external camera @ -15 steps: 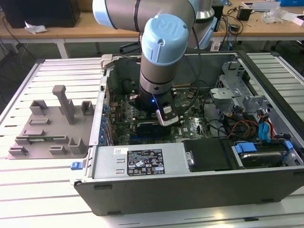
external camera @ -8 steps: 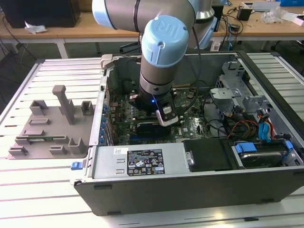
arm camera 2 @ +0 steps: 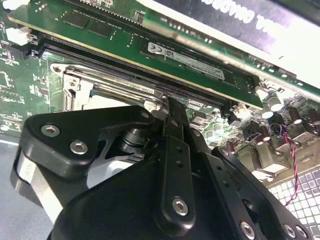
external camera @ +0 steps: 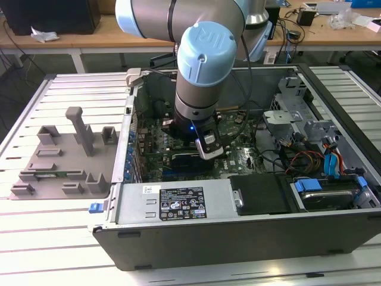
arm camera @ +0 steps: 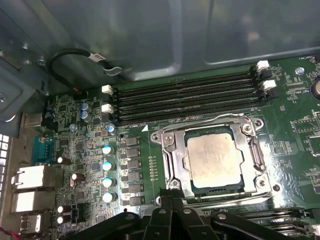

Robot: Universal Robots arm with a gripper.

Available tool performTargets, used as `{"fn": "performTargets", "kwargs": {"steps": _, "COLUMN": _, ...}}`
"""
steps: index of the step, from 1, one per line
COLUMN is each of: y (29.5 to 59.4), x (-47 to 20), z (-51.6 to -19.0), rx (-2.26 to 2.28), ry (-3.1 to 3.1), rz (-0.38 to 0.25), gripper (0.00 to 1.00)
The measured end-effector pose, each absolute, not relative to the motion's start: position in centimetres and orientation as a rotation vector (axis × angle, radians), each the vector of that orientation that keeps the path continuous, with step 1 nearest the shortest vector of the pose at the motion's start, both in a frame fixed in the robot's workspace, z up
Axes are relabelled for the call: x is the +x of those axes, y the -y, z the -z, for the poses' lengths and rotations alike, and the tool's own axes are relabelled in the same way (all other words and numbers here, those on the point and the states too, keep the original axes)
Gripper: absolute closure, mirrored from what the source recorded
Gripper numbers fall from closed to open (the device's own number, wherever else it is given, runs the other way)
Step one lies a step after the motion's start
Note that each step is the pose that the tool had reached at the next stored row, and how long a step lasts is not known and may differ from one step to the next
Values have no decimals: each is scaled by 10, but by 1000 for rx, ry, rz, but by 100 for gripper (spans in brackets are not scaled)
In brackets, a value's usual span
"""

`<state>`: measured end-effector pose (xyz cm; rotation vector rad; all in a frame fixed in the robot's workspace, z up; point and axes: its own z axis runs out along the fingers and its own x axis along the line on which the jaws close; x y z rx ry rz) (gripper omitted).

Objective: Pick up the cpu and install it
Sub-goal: 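Install the second cpu locking lever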

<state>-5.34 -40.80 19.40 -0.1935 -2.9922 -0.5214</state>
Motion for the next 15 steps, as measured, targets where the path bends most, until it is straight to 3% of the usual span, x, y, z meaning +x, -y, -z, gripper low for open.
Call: {"fn": "performTargets", "kwargs": {"steps": 15, "y": 411, "x": -53, "z": -194, "rx": -196, "ry": 3001, "rz": 478, "gripper": 89}}
